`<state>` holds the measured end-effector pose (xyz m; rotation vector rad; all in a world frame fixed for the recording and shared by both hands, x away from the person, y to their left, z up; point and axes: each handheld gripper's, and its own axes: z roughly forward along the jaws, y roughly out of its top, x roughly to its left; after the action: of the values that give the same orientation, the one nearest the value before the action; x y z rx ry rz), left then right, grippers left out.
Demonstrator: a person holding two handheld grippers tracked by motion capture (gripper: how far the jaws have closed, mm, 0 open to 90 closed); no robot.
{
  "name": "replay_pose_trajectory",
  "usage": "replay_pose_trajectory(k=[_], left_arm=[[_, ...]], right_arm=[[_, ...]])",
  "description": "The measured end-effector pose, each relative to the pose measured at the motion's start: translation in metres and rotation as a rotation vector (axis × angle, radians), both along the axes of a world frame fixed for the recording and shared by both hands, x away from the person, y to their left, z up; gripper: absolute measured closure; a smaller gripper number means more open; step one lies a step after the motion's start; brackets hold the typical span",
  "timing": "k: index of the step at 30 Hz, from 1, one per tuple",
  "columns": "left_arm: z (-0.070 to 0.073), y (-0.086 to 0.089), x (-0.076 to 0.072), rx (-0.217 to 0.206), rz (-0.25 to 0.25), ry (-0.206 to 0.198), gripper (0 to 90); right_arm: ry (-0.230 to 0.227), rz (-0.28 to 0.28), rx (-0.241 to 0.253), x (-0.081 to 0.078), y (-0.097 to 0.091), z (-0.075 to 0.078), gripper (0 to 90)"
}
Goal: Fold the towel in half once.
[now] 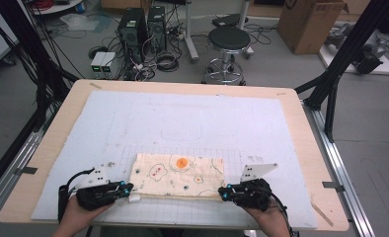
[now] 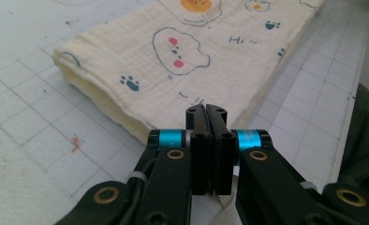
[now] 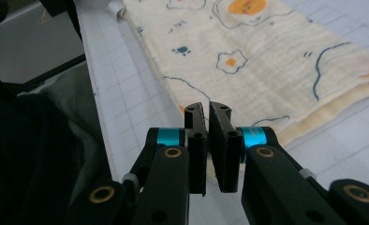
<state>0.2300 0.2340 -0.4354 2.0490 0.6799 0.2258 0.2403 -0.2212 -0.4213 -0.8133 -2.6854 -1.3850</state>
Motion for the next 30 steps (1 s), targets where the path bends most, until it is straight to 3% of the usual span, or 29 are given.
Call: replay_pose_trajectory(k=[4,7,10,15,19,22,24,30], left_arm=[[-0.002,-0.002,0.001,0.011,-0.017,0.018,84.9],[0.001,-0.001,0.001,-0.016,-0.013,0.014,63.1],[0.007,-0.003,0.005,-0.044,-0.002,0.007,54.0],[0.014,-0.014,0.017,-0.039,-0.001,-0.015,57.1],[0.018,-0.025,0.029,-0.04,0.024,-0.018,69.3],[0.02,-0.034,0.042,-0.012,0.048,-0.026,76.9],[0.02,-0.04,0.05,-0.011,0.066,-0.03,80.9],[0.018,-0.054,0.076,0.025,0.104,-0.032,84.9]], right_arm=[[0.02,0.011,-0.029,0.0,0.002,-0.007,85.0],[0.032,0.005,-0.019,0.001,0.001,-0.008,70.2],[0.005,-0.015,0.029,0.002,0.0,0.001,62.0],[-0.026,-0.029,0.04,0.015,0.008,0.014,60.6],[-0.047,-0.063,0.036,0.032,0.018,0.019,70.1],[-0.07,-0.079,0.04,0.046,0.027,0.023,80.0],[-0.086,-0.085,0.029,0.054,0.034,0.023,83.4],[-0.065,-0.095,0.019,0.082,0.057,0.011,86.2]])
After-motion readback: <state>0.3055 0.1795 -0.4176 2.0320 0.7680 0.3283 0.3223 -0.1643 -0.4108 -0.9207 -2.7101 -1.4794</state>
